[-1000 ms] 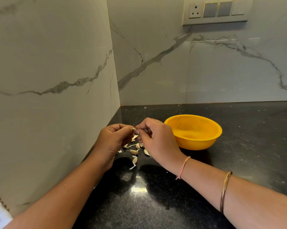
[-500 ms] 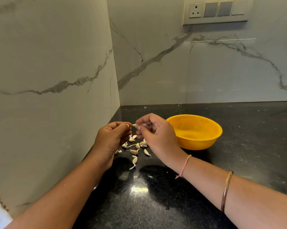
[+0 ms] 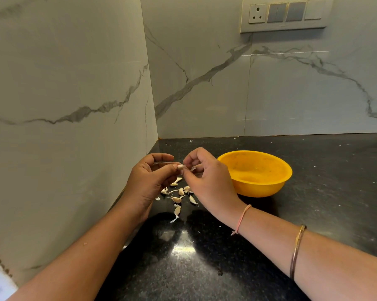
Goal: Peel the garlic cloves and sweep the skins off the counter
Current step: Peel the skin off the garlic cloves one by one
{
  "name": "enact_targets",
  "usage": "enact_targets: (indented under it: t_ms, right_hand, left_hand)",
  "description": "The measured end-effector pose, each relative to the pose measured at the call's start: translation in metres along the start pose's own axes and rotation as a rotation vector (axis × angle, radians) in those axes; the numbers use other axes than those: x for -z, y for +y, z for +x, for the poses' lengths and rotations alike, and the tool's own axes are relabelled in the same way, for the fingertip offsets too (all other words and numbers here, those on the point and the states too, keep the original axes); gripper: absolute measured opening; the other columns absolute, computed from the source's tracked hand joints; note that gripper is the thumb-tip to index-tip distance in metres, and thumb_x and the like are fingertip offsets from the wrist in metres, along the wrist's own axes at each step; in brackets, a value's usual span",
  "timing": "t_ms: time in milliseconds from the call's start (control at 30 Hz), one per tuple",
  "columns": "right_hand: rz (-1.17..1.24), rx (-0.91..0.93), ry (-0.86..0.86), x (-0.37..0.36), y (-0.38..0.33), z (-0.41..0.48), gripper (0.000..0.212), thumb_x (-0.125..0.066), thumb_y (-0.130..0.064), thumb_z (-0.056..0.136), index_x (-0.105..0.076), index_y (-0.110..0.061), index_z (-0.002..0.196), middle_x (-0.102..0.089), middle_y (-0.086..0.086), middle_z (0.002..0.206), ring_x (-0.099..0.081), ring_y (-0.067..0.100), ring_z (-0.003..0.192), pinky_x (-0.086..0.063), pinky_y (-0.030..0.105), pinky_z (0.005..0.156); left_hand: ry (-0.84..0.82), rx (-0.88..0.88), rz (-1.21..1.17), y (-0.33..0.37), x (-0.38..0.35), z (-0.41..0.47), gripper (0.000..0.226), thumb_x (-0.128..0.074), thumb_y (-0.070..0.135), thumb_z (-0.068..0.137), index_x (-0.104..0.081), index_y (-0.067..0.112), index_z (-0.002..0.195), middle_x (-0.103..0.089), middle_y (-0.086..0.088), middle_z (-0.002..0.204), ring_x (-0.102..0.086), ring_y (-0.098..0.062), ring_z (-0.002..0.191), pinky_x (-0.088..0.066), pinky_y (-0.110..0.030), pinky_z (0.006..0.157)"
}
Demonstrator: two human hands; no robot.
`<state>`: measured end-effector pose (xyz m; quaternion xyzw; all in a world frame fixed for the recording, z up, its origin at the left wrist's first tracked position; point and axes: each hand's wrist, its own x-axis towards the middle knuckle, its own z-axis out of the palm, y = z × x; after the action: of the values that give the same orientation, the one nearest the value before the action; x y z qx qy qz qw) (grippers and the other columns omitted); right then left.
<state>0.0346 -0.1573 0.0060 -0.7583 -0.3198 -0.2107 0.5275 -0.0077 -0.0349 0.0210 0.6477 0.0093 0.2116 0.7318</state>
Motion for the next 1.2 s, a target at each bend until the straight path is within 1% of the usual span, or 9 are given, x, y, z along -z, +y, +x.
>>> enact_targets:
  t_ms: [100,200,300,467,567,700,1033,1133,1200]
  right_hand:
    - [-0.063,0.023,-0.016,0.0005,-0.0008,-0.0005,0.012,-0.066,-0.01,0.085,-0.062,-0.013,0.096,-0.065,-0.002,0.08,-0.063,0.012,0.072,-0.054,0.026,0.061]
    - [-0.081,0.017,-0.013,0.0005,-0.0003,-0.0006,0.009,-0.067,-0.011,0.085,-0.065,-0.011,0.094,-0.068,0.001,0.081,-0.063,0.01,0.071,-0.054,0.025,0.062]
    - [-0.074,0.025,0.0,0.0007,-0.0001,-0.0005,0.005,-0.067,-0.011,0.085,-0.066,-0.011,0.09,-0.069,0.001,0.079,-0.062,0.008,0.07,-0.052,0.021,0.06]
    - [-0.074,0.016,0.008,0.0002,0.0014,-0.0006,0.004,-0.067,-0.009,0.084,-0.066,-0.011,0.087,-0.07,0.001,0.079,-0.064,0.01,0.07,-0.054,0.026,0.061]
    - [-0.076,0.01,-0.002,0.0005,0.0004,-0.0013,0.003,-0.068,-0.009,0.084,-0.067,-0.01,0.087,-0.071,0.002,0.08,-0.064,0.009,0.071,-0.054,0.022,0.061]
    - [-0.073,0.016,-0.018,-0.0008,-0.0033,-0.0023,0.003,-0.069,-0.008,0.083,-0.068,-0.008,0.086,-0.07,0.004,0.081,-0.06,0.005,0.067,-0.051,0.015,0.06]
    - [-0.008,-0.085,0.001,-0.0009,0.0005,0.0004,0.004,-0.07,-0.009,0.082,-0.067,-0.011,0.082,-0.07,0.003,0.076,-0.066,0.012,0.067,-0.057,0.033,0.061]
    - [-0.017,-0.083,-0.004,-0.0009,0.0002,0.0001,0.004,-0.07,-0.008,0.082,-0.067,-0.011,0.081,-0.07,0.003,0.075,-0.066,0.012,0.066,-0.057,0.031,0.061]
    - [-0.032,-0.063,-0.008,-0.001,-0.001,-0.0007,0.003,-0.07,-0.008,0.082,-0.068,-0.01,0.081,-0.07,0.002,0.074,-0.065,0.011,0.065,-0.055,0.025,0.059]
  left_hand:
    - [0.001,-0.013,-0.026,0.0,0.0,0.0005,0.017,-0.06,-0.004,0.083,-0.06,0.01,0.093,-0.072,-0.004,0.08,-0.068,-0.013,0.073,-0.056,-0.019,0.067]
    - [-0.001,-0.016,-0.034,0.0,0.0006,0.0007,0.018,-0.059,-0.005,0.084,-0.059,0.01,0.095,-0.071,-0.01,0.089,-0.068,-0.017,0.079,-0.057,-0.02,0.069]
    - [0.004,-0.026,-0.014,-0.0012,0.0018,0.001,0.018,-0.06,-0.004,0.084,-0.059,0.011,0.095,-0.07,-0.01,0.089,-0.068,-0.018,0.081,-0.056,-0.02,0.066]
    - [0.012,-0.037,0.049,-0.0026,0.0032,0.0014,0.019,-0.064,0.0,0.083,-0.059,0.014,0.094,-0.071,-0.01,0.089,-0.069,-0.02,0.082,-0.055,-0.022,0.068]
    - [0.016,-0.054,0.094,-0.0034,0.0028,0.0017,0.023,-0.064,-0.002,0.082,-0.056,0.015,0.095,-0.073,-0.004,0.081,-0.068,-0.018,0.079,-0.054,-0.026,0.07]
    - [0.046,-0.032,0.031,-0.0048,0.0011,0.0023,0.029,-0.058,-0.008,0.083,-0.05,0.016,0.095,-0.071,0.001,0.069,-0.063,-0.018,0.074,-0.054,-0.029,0.074]
    - [0.009,-0.018,-0.075,-0.0003,-0.0017,-0.0009,0.027,-0.06,-0.005,0.083,-0.047,0.015,0.095,-0.068,-0.013,0.083,-0.068,-0.013,0.068,-0.055,-0.019,0.061]
    - [0.009,-0.005,-0.07,-0.0011,-0.0006,0.0003,0.027,-0.06,-0.005,0.083,-0.045,0.016,0.093,-0.067,-0.013,0.083,-0.068,-0.012,0.068,-0.055,-0.019,0.062]
    - [0.006,0.017,-0.092,-0.0017,-0.0002,0.0007,0.028,-0.058,-0.007,0.084,-0.043,0.016,0.09,-0.066,-0.013,0.082,-0.067,-0.012,0.065,-0.056,-0.019,0.062]
